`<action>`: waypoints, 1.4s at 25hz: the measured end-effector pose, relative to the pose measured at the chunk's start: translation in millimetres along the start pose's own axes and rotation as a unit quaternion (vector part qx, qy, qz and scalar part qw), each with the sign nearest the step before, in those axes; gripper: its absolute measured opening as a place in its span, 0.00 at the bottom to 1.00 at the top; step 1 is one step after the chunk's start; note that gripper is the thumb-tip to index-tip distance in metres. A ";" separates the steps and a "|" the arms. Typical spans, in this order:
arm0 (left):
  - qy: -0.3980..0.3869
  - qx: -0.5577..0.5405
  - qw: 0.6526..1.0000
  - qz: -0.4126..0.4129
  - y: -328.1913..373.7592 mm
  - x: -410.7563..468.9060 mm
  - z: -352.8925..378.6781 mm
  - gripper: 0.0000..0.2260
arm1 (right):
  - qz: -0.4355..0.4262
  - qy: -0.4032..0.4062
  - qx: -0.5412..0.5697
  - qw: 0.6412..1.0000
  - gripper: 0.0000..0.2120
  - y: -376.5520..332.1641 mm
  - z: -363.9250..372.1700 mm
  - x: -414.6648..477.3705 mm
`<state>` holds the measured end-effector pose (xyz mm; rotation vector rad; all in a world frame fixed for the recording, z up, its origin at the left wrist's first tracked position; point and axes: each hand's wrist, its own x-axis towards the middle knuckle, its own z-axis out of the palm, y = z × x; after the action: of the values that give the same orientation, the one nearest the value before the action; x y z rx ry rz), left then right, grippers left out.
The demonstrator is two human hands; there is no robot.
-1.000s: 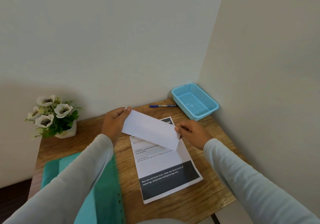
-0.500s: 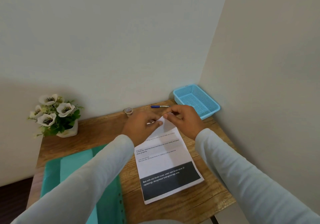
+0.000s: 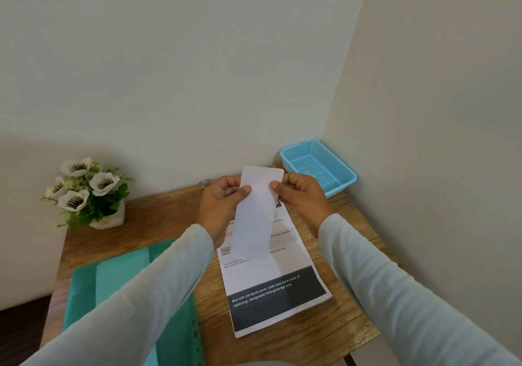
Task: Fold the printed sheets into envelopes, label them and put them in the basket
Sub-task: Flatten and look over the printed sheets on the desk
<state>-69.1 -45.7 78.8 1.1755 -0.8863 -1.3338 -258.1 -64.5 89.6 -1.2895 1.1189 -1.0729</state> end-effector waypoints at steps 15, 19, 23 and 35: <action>-0.146 0.265 0.946 0.114 26.2 11.8 -12.4 0.09 | -0.112 -0.133 -0.359 0.917 0.18 -9.5 12.5 2.0; -0.093 0.217 0.966 0.102 19.6 11.3 -18.9 0.07 | -0.080 -0.132 -0.346 0.925 0.18 -5.9 7.1 -4.0; -0.052 0.179 0.978 0.092 20.4 12.6 -29.1 0.07 | -0.028 -0.136 -0.370 0.919 0.17 4.3 -10.4 -11.1; 0.014 0.198 0.980 -0.009 -26.0 19.0 -65.6 0.05 | 0.061 -0.066 -0.351 0.932 0.18 50.5 -57.4 -25.9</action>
<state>-10.4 -53.3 36.0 1.5046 -1.1586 -1.1816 -320.2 -47.4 41.0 -1.7793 1.5254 -0.4801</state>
